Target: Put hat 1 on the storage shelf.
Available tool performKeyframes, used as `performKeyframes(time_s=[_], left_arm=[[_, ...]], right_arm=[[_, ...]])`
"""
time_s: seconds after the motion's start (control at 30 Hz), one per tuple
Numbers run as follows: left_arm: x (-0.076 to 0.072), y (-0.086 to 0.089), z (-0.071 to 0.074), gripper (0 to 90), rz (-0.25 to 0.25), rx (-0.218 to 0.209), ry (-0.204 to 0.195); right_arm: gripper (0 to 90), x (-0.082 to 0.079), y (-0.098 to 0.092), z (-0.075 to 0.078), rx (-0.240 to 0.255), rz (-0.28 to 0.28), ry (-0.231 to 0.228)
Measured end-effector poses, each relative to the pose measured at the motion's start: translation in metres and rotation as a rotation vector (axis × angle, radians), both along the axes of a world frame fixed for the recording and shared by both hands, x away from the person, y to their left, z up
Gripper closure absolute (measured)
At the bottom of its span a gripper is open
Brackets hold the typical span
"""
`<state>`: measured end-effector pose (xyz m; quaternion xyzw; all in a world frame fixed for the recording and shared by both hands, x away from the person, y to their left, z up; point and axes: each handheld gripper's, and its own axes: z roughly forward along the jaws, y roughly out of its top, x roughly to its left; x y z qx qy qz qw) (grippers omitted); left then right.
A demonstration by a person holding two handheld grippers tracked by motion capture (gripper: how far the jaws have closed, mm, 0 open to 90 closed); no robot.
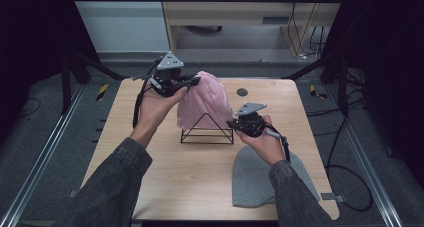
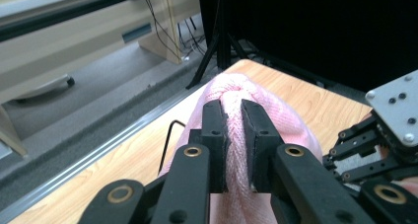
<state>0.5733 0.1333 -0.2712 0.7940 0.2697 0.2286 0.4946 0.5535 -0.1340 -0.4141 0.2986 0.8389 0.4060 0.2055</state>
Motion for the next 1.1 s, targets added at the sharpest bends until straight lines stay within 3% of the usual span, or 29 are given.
performKeyframes(time_s=[0.4,0.7,0.9,1.1], left_arm=[[0.000,-0.005,-0.013,80.1,-0.022,0.005,0.009],[-0.005,-0.003,-0.027,79.5,-0.033,0.032,-0.007],[-0.005,-0.002,-0.042,79.6,-0.032,0.045,0.010],[-0.007,-0.002,-0.047,80.1,-0.035,0.041,0.021]], right_arm=[[82.5,0.001,-0.001,-0.015,-0.002,-0.024,0.013],[81.2,0.001,-0.001,-0.026,-0.046,-0.038,0.016],[80.8,0.001,-0.001,-0.037,-0.075,-0.041,0.033],[80.5,0.001,-0.001,-0.041,-0.103,-0.036,0.044]])
